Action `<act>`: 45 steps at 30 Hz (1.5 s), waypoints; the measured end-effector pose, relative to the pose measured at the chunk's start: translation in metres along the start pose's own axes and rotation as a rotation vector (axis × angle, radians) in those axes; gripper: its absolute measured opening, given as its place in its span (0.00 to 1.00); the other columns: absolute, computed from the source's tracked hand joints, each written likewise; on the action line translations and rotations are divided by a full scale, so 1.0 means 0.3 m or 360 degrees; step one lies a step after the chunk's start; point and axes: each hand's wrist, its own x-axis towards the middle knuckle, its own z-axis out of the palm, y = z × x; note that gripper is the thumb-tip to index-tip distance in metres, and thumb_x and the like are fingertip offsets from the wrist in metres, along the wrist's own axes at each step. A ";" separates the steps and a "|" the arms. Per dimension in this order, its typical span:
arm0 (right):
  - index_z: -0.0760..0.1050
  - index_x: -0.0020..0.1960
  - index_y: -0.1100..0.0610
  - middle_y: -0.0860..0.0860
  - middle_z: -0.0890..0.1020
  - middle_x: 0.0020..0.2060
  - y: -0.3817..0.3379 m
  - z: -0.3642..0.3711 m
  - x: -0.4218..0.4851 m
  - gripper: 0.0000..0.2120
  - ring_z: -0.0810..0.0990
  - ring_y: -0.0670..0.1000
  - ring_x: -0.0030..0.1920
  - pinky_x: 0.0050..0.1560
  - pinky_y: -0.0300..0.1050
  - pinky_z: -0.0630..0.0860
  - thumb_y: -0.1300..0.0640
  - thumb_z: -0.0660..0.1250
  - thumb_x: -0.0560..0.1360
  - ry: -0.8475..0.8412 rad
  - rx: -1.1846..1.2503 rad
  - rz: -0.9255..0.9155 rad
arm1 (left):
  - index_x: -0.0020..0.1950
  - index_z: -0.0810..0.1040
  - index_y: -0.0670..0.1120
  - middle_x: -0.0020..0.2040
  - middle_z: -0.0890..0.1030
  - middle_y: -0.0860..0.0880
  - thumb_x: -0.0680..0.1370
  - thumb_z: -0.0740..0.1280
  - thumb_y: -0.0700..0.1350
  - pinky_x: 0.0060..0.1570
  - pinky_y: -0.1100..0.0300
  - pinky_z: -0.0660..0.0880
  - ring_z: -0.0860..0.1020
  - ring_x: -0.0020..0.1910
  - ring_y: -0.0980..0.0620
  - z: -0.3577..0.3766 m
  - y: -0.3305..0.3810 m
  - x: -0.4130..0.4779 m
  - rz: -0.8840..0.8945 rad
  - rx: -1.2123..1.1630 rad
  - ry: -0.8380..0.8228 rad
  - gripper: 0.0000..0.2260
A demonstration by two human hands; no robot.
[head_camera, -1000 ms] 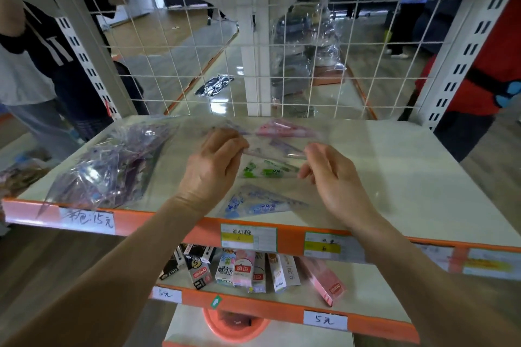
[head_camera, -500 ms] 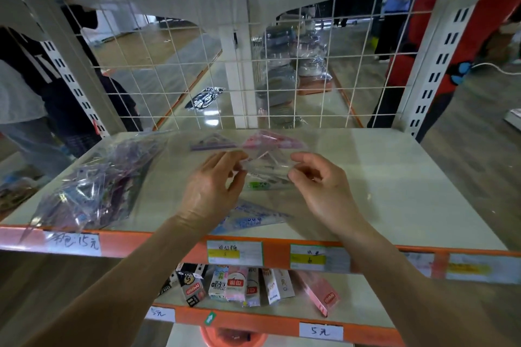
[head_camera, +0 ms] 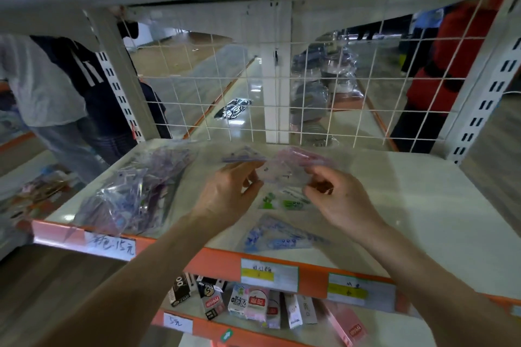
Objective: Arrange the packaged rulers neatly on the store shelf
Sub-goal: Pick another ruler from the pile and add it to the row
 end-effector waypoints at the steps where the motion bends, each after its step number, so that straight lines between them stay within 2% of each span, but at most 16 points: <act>1: 0.78 0.60 0.53 0.44 0.80 0.46 -0.018 0.006 0.021 0.15 0.79 0.47 0.47 0.50 0.45 0.76 0.58 0.69 0.74 -0.0045 -0.0073 -0.0057 | 0.57 0.80 0.42 0.39 0.80 0.51 0.73 0.65 0.48 0.39 0.54 0.79 0.78 0.35 0.51 -0.009 -0.009 0.001 -0.0077 -0.0005 0.0023 0.17; 3: 0.77 0.62 0.53 0.44 0.80 0.56 -0.042 0.022 0.069 0.17 0.78 0.46 0.55 0.58 0.45 0.74 0.55 0.69 0.74 -0.0108 -0.0263 -0.0185 | 0.58 0.81 0.43 0.40 0.81 0.50 0.73 0.68 0.44 0.43 0.56 0.78 0.79 0.38 0.50 -0.026 -0.025 0.008 -0.0234 -0.0003 0.0073 0.15; 5: 0.76 0.63 0.52 0.45 0.79 0.60 -0.067 0.038 0.118 0.18 0.77 0.45 0.57 0.61 0.45 0.72 0.52 0.69 0.74 -0.0145 -0.0444 -0.0218 | 0.60 0.80 0.44 0.43 0.82 0.48 0.74 0.70 0.40 0.46 0.61 0.75 0.78 0.40 0.50 -0.044 -0.040 0.021 -0.0328 0.0039 0.0033 0.15; 7: 0.74 0.65 0.51 0.46 0.79 0.60 -0.094 0.053 0.161 0.20 0.77 0.48 0.56 0.60 0.47 0.72 0.49 0.69 0.74 -0.0223 -0.0520 -0.0141 | 0.61 0.79 0.46 0.45 0.82 0.48 0.75 0.69 0.40 0.46 0.65 0.71 0.77 0.42 0.52 -0.060 -0.064 0.040 -0.0406 0.0090 -0.0046 0.15; 9: 0.73 0.65 0.51 0.48 0.80 0.56 -0.119 0.069 0.199 0.21 0.76 0.48 0.51 0.54 0.44 0.72 0.48 0.68 0.74 -0.0305 -0.0568 -0.0109 | 0.62 0.78 0.48 0.48 0.82 0.48 0.75 0.68 0.42 0.49 0.61 0.73 0.78 0.46 0.49 -0.069 -0.090 0.060 -0.0492 0.0128 -0.0097 0.15; 11: 0.75 0.62 0.53 0.49 0.81 0.51 -0.145 0.086 0.236 0.17 0.76 0.49 0.46 0.48 0.43 0.73 0.49 0.68 0.75 -0.0373 -0.0625 -0.0103 | 0.61 0.78 0.49 0.49 0.82 0.48 0.75 0.68 0.43 0.50 0.57 0.75 0.79 0.48 0.47 -0.076 -0.116 0.079 -0.0550 0.0167 -0.0089 0.14; 13: 0.77 0.58 0.54 0.50 0.82 0.48 -0.160 0.112 0.278 0.15 0.78 0.51 0.46 0.50 0.46 0.75 0.49 0.69 0.74 -0.0403 -0.0679 -0.0085 | 0.60 0.78 0.48 0.48 0.82 0.47 0.75 0.67 0.43 0.50 0.56 0.74 0.79 0.48 0.46 -0.081 -0.135 0.097 -0.0597 0.0199 -0.0099 0.13; 18: 0.78 0.56 0.55 0.51 0.81 0.52 -0.153 0.180 0.383 0.15 0.78 0.54 0.54 0.53 0.46 0.74 0.48 0.69 0.73 -0.0411 -0.0757 -0.0027 | 0.63 0.76 0.47 0.53 0.81 0.48 0.76 0.66 0.43 0.53 0.59 0.71 0.78 0.53 0.47 -0.081 -0.203 0.125 -0.0718 0.0205 -0.0171 0.15; 22: 0.78 0.54 0.57 0.52 0.82 0.50 -0.121 0.226 0.442 0.14 0.79 0.55 0.52 0.55 0.49 0.74 0.49 0.69 0.73 -0.0396 -0.0749 0.0017 | 0.65 0.75 0.48 0.58 0.78 0.48 0.76 0.66 0.46 0.54 0.57 0.72 0.78 0.53 0.47 -0.081 -0.254 0.135 -0.0780 0.0310 -0.0236 0.17; 25: 0.79 0.55 0.56 0.52 0.81 0.51 -0.096 0.265 0.478 0.13 0.78 0.54 0.52 0.57 0.49 0.72 0.50 0.69 0.74 -0.0371 -0.0867 0.0014 | 0.65 0.75 0.47 0.59 0.77 0.48 0.75 0.67 0.46 0.53 0.56 0.73 0.78 0.52 0.48 -0.081 -0.274 0.130 -0.0795 0.0322 -0.0253 0.18; 30: 0.77 0.59 0.54 0.52 0.77 0.59 -0.069 0.312 0.513 0.12 0.73 0.55 0.60 0.60 0.48 0.66 0.58 0.63 0.77 -0.0370 -0.0993 0.0015 | 0.66 0.74 0.47 0.59 0.76 0.48 0.75 0.66 0.47 0.53 0.56 0.73 0.77 0.54 0.48 -0.087 -0.285 0.121 -0.0799 0.0322 -0.0299 0.19; 37: 0.78 0.58 0.56 0.54 0.78 0.58 -0.046 0.318 0.531 0.11 0.73 0.56 0.61 0.62 0.49 0.68 0.55 0.64 0.77 -0.0404 -0.1021 0.0071 | 0.67 0.74 0.48 0.60 0.76 0.49 0.76 0.66 0.47 0.53 0.59 0.71 0.76 0.55 0.49 -0.099 -0.278 0.127 -0.0823 0.0333 -0.0316 0.19; 40: 0.76 0.59 0.56 0.54 0.76 0.60 -0.049 0.316 0.529 0.12 0.72 0.56 0.62 0.62 0.50 0.66 0.54 0.64 0.77 -0.0458 -0.1040 0.0076 | 0.66 0.74 0.48 0.59 0.76 0.49 0.75 0.66 0.47 0.52 0.59 0.70 0.77 0.54 0.49 -0.098 -0.267 0.128 -0.0815 0.0346 -0.0338 0.19; 45: 0.75 0.61 0.56 0.54 0.76 0.60 -0.061 0.304 0.523 0.14 0.72 0.56 0.61 0.61 0.50 0.69 0.53 0.63 0.77 -0.0468 -0.1083 -0.0004 | 0.66 0.74 0.47 0.59 0.75 0.48 0.76 0.66 0.47 0.55 0.56 0.72 0.76 0.54 0.47 -0.118 -0.245 0.114 -0.0800 0.0339 -0.0375 0.19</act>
